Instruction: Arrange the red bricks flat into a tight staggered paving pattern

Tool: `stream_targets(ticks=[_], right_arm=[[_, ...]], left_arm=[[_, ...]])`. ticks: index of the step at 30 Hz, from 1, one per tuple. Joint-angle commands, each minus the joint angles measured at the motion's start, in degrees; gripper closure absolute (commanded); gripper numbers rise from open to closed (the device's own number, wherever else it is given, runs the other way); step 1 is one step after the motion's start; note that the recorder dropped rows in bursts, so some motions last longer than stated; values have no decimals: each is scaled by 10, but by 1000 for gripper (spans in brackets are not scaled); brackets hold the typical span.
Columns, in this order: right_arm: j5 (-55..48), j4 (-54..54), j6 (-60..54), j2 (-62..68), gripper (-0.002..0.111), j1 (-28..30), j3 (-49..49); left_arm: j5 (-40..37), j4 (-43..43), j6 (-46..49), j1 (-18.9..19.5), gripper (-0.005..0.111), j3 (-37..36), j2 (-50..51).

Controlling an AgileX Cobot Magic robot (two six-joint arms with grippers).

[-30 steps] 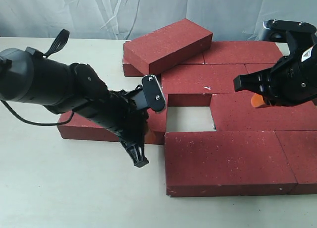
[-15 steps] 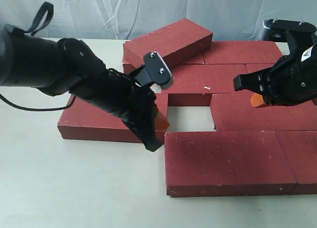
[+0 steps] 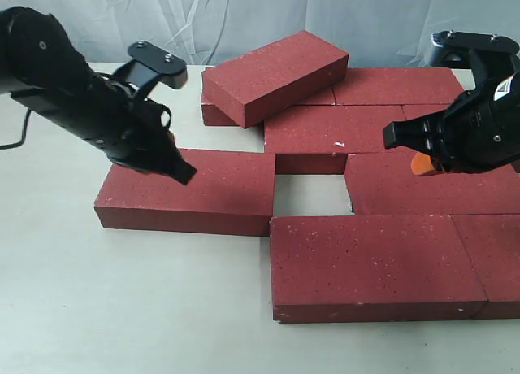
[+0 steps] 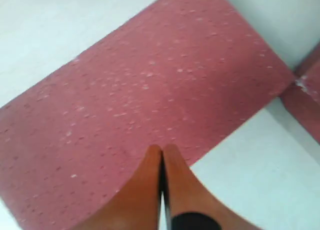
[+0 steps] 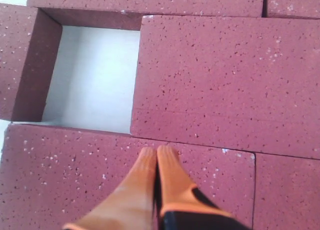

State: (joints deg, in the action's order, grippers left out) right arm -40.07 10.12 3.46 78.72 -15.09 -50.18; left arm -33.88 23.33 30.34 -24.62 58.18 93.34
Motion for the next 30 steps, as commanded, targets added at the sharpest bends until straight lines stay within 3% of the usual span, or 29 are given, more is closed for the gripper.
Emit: stream_targets(ticks=[1,8,13,18,30], right_arm=[[6,-2,-3,-2,109,4,2],[8,-2,-3,-2,109,4,2],[8,-2,-3,-2,109,4,2],[13,-2,-3,-2,109,4,2],[12,-2,-4,-2,109,4,2]], left_arm=[[5,-15,-35,57,107,0,-6],[13,-14,-60,134,107,0,9],[4,-55,-146,167,107,0,34],[1,-168,-268,164,107,0,61],[22,-135,-267,164,107,0,116]])
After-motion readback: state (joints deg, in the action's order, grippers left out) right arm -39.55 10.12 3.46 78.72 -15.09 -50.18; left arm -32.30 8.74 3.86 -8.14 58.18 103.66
